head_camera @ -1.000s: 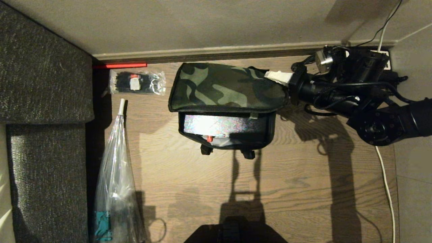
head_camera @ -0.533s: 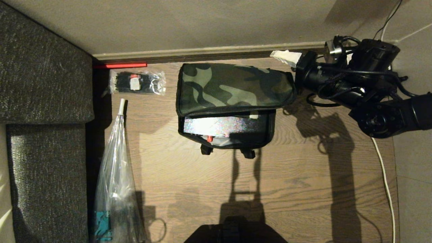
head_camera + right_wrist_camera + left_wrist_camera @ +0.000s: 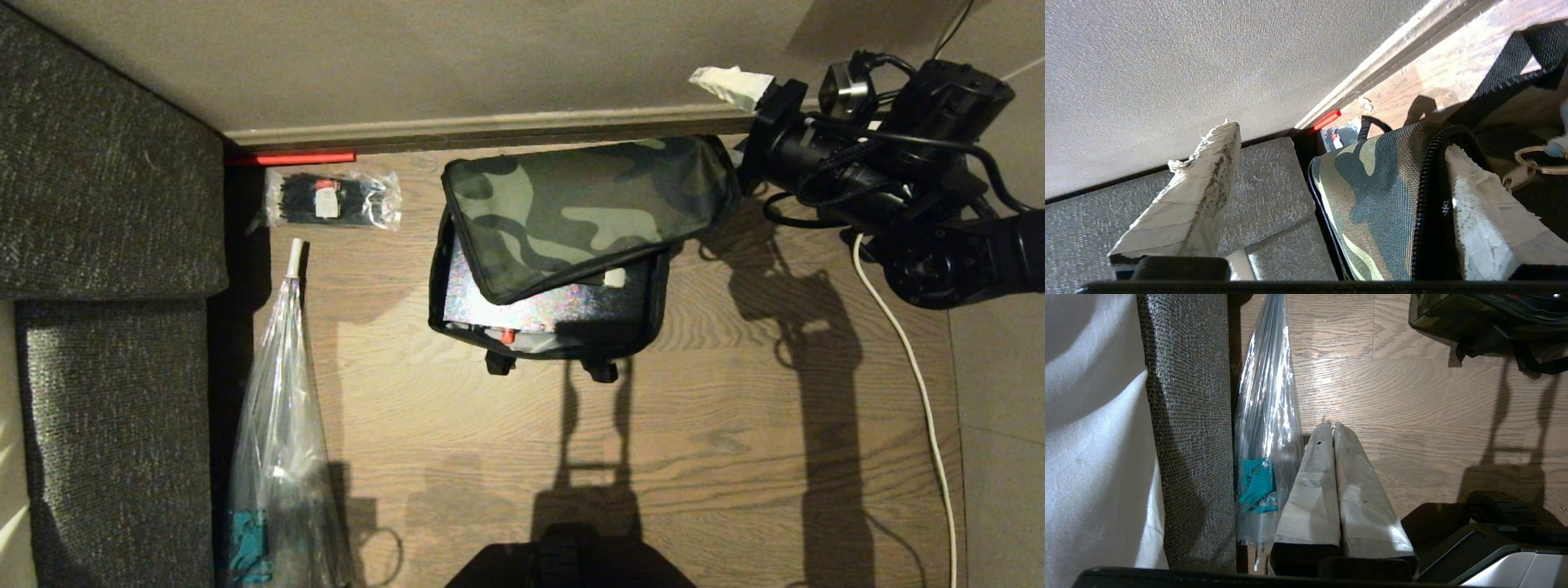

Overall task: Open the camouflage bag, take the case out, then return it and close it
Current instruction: Open the top of the storage box

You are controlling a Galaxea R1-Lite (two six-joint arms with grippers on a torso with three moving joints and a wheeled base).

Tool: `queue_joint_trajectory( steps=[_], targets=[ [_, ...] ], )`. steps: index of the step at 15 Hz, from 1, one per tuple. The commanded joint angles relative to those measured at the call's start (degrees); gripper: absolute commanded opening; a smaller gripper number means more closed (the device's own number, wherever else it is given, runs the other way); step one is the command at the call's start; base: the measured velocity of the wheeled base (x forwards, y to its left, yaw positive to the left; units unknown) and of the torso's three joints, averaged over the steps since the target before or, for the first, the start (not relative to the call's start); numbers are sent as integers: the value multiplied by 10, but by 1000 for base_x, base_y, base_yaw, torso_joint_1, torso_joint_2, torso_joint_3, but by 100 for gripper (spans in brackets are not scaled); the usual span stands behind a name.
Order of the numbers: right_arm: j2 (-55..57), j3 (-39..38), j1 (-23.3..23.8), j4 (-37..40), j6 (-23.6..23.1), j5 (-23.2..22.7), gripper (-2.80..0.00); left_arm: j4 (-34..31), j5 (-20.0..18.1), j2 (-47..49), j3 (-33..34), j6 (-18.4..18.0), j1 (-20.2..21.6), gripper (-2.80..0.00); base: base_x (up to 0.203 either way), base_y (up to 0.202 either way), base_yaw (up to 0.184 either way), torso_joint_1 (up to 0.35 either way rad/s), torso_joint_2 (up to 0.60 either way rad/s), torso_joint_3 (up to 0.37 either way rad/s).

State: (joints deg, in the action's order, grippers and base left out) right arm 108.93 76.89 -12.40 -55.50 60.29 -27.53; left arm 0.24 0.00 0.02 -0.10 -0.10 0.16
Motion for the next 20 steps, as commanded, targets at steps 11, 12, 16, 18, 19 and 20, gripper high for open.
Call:
queue_joint_trajectory(
  steps=[11, 12, 16, 18, 19, 20],
  targets=[
    [-56, -7, -36, 106, 123, -13, 0, 0, 0, -1, 0, 0, 0, -280, 0, 0, 0, 0, 0, 0],
    [-54, 7, -36, 109, 133, -11, 0, 0, 0, -1, 0, 0, 0, -280, 0, 0, 0, 0, 0, 0],
    [-48, 46, -36, 137, 160, -9, 0, 0, 0, -1, 0, 0, 0, -280, 0, 0, 0, 0, 0, 0],
    [-43, 64, -35, 137, 160, -3, 0, 0, 0, -1, 0, 0, 0, -280, 0, 0, 0, 0, 0, 0],
    [-38, 70, -35, 138, 160, 1, 0, 0, 0, -1, 0, 0, 0, -280, 0, 0, 0, 0, 0, 0],
    [-35, 73, -34, 135, 156, 3, 0, 0, 0, -1, 0, 0, 0, -280, 0, 0, 0, 0, 0, 0]
  ],
)
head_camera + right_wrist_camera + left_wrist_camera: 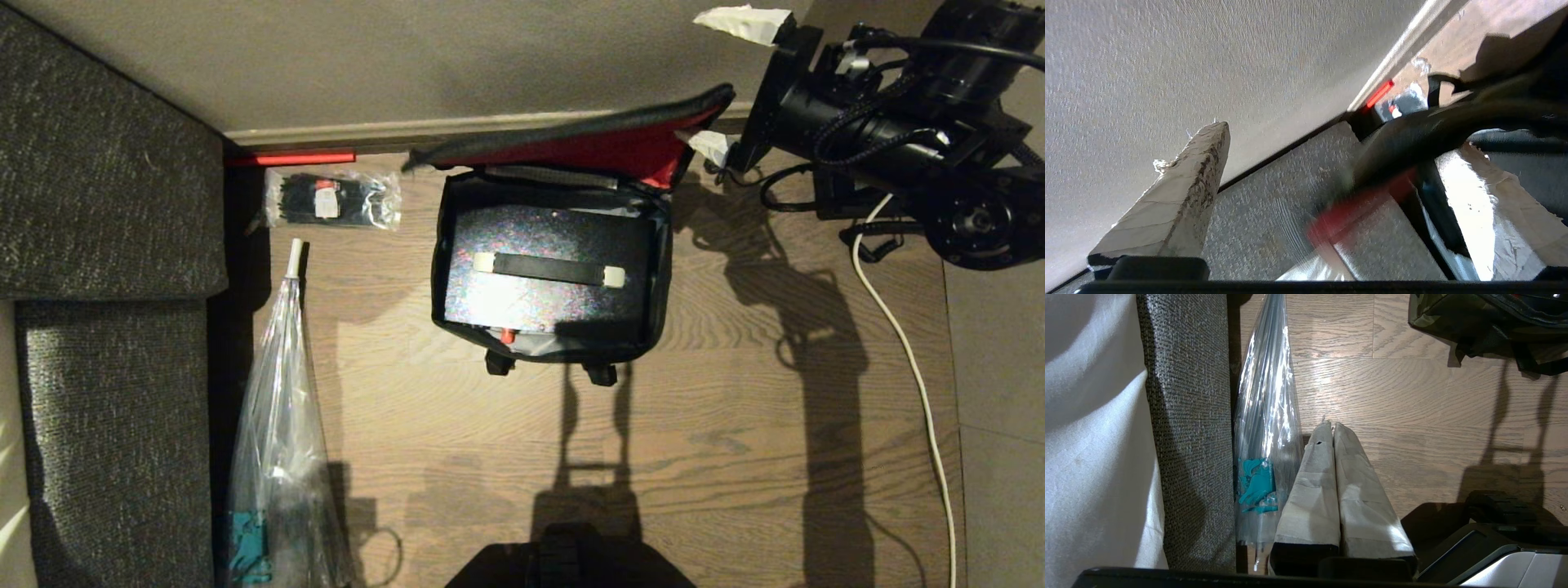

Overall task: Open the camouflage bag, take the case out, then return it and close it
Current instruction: Open the top of the storage box, then grip the handle

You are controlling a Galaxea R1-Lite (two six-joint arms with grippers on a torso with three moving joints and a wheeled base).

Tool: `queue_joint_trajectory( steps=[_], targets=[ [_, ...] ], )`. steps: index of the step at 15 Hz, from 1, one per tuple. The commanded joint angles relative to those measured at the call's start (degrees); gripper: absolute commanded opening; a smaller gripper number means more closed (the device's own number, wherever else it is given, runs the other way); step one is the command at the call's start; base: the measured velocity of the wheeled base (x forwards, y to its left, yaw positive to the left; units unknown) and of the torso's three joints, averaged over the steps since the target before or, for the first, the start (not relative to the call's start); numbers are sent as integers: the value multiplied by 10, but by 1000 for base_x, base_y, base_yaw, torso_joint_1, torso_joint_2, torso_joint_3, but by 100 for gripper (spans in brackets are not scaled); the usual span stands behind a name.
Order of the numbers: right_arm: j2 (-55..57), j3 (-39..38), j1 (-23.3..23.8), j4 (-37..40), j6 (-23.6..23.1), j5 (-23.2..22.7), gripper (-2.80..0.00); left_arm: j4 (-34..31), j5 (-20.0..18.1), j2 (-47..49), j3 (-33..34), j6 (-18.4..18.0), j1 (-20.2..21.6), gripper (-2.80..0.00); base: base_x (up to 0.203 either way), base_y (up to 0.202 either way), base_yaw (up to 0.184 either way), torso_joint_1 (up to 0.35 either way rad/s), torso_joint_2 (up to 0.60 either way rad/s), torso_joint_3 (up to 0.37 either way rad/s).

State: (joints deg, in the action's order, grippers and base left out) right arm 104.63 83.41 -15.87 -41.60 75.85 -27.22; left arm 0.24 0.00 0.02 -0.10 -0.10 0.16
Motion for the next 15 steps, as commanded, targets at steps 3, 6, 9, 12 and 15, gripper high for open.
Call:
queue_joint_trajectory(
  steps=[3, 6, 9, 12, 15],
  targets=[
    [9, 9, 8, -15, -3, 2, 0, 0, 0, -1, 0, 0, 0, -280, 0, 0, 0, 0, 0, 0],
    [3, -2, 12, -23, -5, 2, 0, 0, 0, -1, 0, 0, 0, -280, 0, 0, 0, 0, 0, 0],
    [-15, -39, 12, -40, -2, 10, 0, 0, 0, -1, 0, 0, 0, -280, 0, 0, 0, 0, 0, 0],
    [-45, -103, 15, -68, 1, -2, -280, 0, 0, -1, 0, -1, 0, -280, 0, 0, 0, 0, 0, 0],
    [-94, -206, 26, -70, -12, -68, -280, 0, 0, -1, 0, 0, 0, -280, 0, 0, 0, 0, 0, 0]
  ],
)
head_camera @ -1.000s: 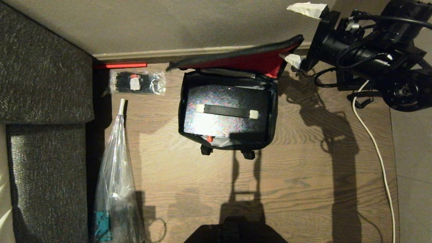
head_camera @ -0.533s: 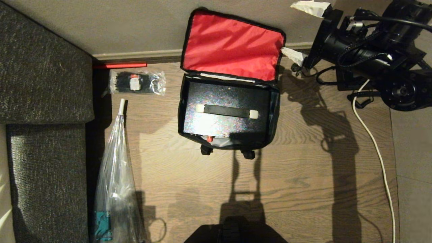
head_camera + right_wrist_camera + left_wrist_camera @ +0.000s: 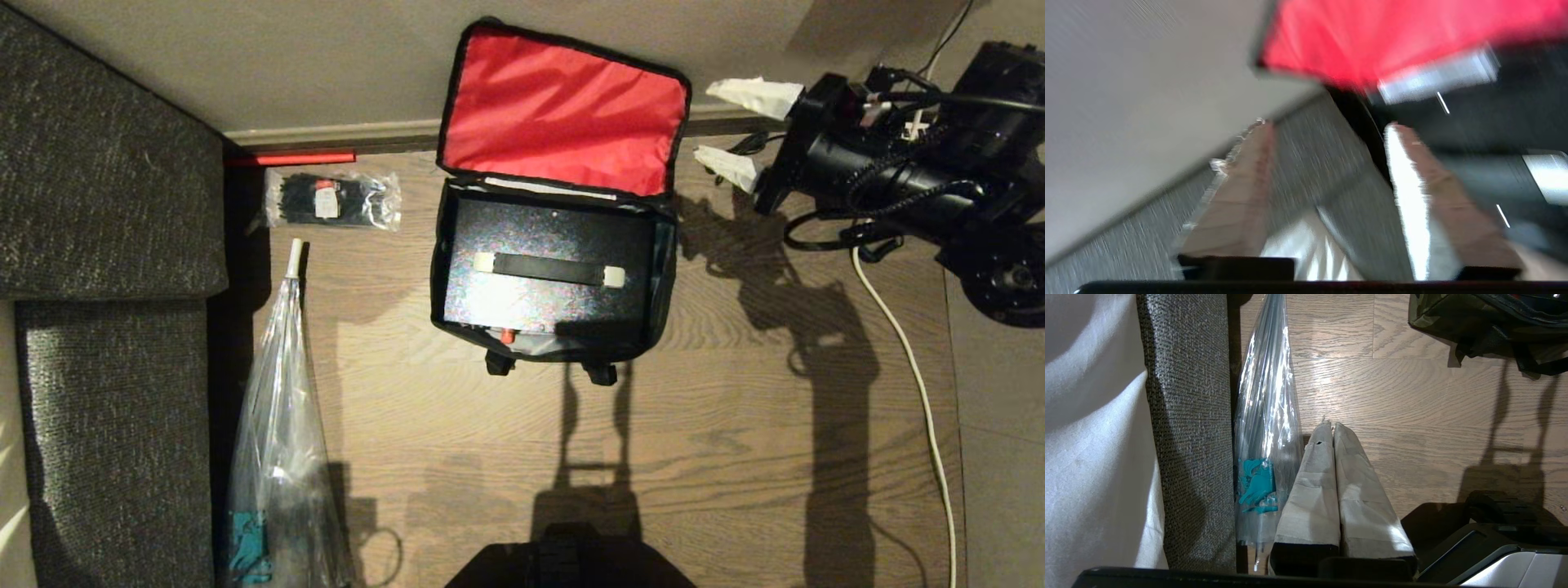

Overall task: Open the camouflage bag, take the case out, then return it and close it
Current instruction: Grip the handle

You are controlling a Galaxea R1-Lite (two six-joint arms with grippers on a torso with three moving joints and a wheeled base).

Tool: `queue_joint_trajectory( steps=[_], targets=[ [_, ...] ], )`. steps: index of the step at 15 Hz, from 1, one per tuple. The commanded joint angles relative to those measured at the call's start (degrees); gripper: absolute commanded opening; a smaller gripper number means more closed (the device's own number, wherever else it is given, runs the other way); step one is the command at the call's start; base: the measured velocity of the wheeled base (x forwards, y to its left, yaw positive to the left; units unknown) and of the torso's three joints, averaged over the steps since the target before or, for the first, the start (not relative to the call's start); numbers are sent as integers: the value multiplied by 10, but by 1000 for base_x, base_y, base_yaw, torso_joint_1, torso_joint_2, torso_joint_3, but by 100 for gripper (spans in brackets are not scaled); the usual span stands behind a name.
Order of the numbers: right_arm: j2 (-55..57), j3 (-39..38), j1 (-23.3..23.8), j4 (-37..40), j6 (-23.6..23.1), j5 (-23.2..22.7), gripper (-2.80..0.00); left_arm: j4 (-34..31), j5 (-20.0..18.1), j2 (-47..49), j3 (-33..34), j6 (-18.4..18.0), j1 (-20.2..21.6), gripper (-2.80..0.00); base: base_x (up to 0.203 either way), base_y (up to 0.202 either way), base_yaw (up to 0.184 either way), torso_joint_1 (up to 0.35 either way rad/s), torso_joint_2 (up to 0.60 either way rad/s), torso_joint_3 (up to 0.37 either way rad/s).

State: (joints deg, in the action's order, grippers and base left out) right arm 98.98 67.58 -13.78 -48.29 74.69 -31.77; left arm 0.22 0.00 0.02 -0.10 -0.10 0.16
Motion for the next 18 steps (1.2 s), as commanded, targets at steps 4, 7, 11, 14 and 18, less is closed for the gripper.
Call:
queue_joint_trajectory(
  steps=[4, 7, 11, 14, 18],
  targets=[
    [-134, -209, 8, 0, -82, -64, -280, 0, 0, -1, 0, 0, 0, -280, 0, 0, 0, 0, 0, 0],
    [-242, -320, 9, 70, -221, -61, -280, 0, 0, -1, 0, 0, 0, -280, 0, 0, 0, 0, 0, 0],
    [-468, -371, 38, 385, -440, -5, -280, 0, 0, -1, 0, 0, 0, -280, 0, 0, 0, 0, 0, 0],
    [-678, -441, 81, 525, -612, 20, -280, 0, 0, -1, 0, 0, 0, -280, 0, 0, 0, 0, 0, 0],
    [-831, -585, 140, 585, -751, 120, -280, 0, 0, -1, 0, 0, 0, -280, 0, 0, 0, 0, 0, 0]
  ],
)
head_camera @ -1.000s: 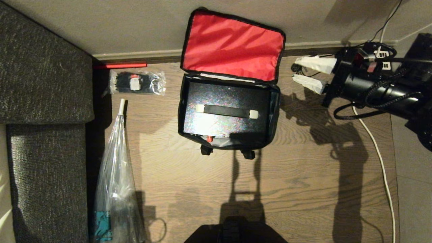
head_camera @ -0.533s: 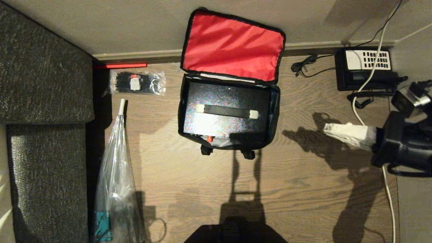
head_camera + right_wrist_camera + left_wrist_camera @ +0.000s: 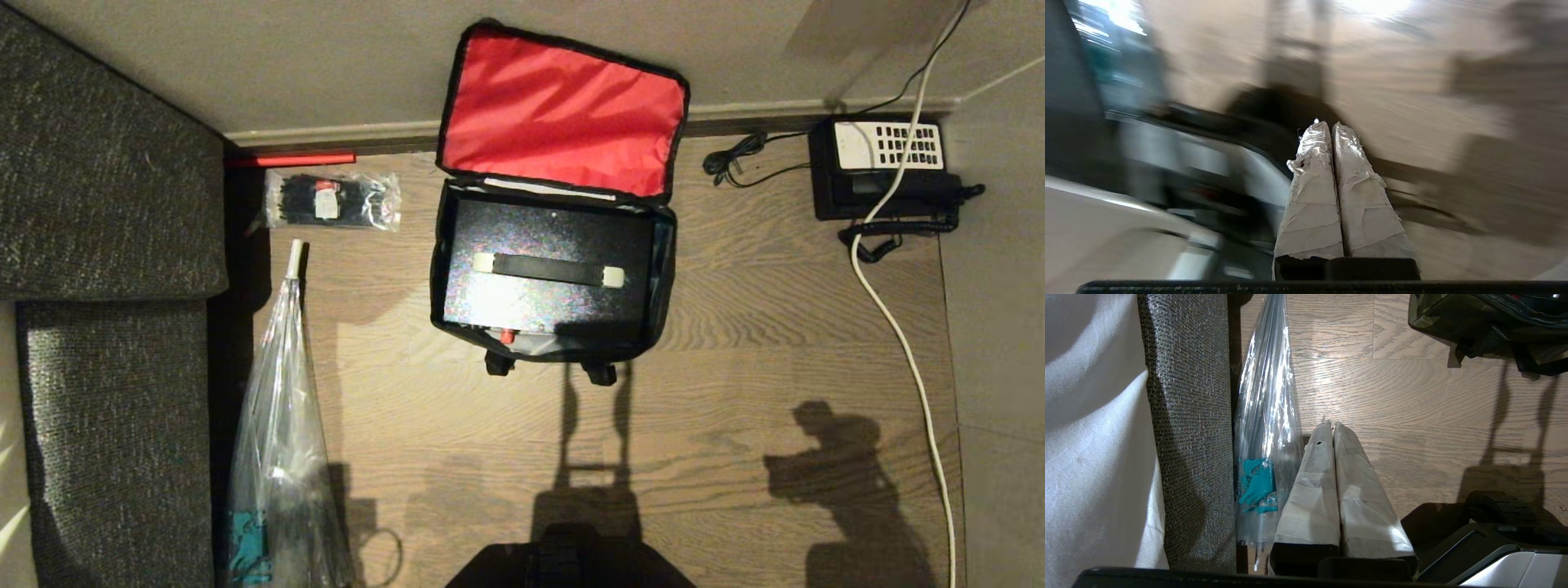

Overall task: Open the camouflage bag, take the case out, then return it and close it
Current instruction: Grip the handle

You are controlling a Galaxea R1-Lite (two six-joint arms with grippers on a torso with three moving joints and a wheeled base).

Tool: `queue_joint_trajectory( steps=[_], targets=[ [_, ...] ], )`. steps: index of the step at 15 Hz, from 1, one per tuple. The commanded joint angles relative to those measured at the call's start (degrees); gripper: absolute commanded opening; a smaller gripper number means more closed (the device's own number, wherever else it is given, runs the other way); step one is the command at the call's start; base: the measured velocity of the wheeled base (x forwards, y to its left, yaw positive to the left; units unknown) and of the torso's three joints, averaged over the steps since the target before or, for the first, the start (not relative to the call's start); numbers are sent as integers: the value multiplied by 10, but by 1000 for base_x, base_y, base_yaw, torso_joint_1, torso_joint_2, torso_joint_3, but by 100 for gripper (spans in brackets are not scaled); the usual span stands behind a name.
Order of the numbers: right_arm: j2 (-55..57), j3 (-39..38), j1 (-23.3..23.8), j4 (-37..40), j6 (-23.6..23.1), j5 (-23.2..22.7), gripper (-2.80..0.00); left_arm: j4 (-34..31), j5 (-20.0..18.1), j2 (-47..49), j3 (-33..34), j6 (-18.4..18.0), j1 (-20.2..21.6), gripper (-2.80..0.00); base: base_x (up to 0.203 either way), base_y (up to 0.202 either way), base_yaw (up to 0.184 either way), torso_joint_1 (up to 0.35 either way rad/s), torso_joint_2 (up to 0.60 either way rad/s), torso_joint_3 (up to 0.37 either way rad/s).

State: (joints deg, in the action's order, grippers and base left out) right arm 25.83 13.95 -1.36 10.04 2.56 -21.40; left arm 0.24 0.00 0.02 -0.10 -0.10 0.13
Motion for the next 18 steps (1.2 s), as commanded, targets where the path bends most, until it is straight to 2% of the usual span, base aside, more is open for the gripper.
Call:
queue_joint_trajectory(
  steps=[1, 3, 6, 9, 11, 12, 13, 14, 15, 16, 18],
  targets=[
    [-122, -69, 19, -14, -36, 31, -280, 0, 0, -1, 0, 0, 0, -280, 0, 0, 0, 0, 0, 0],
    [-140, -101, 28, -66, -70, 101, -280, 0, 0, -1, 0, 0, 0, -280, 0, 0, 0, 0, 0, 0],
    [-182, -138, 26, -143, -77, 190, -280, 0, 0, -1, 0, 0, 0, -280, 0, 0, 0, 0, 0, 0],
    [-260, -147, 16, -150, -73, 205, -280, 0, 0, -1, 0, 0, 0, -280, 0, 0, 0, 0, 0, 0],
    [-264, -148, 15, -121, -20, 212, -280, 0, 0, -1, 0, 0, 0, -280, 0, 0, 0, 0, 0, 0],
    [-264, -149, 15, -123, -17, 212, -280, 0, 0, -1, 0, 0, 0, -280, 0, 0, 0, 0, 0, 0],
    [-264, -148, 14, -122, -51, 211, -280, 0, 0, -1, 0, 0, 0, -280, 0, 0, 0, 0, 0, 0],
    [-265, -148, 14, -121, -52, 212, -280, 0, 0, -1, 0, 0, 0, -280, 0, 0, 0, 0, 0, 0],
    [-265, -147, 14, -121, -17, 214, -280, 0, 0, -1, 0, 0, 0, -280, 0, 0, 0, 0, 0, 0],
    [-265, -147, 14, -121, -3, 217, -280, 0, 0, -1, 0, 0, 0, -280, 0, 0, 0, 0, 0, 0],
    [-265, -147, 14, -121, -3, 216, -280, 0, 0, -1, 0, 0, 0, -280, 0, 0, 0, 0, 0, 0]
  ],
)
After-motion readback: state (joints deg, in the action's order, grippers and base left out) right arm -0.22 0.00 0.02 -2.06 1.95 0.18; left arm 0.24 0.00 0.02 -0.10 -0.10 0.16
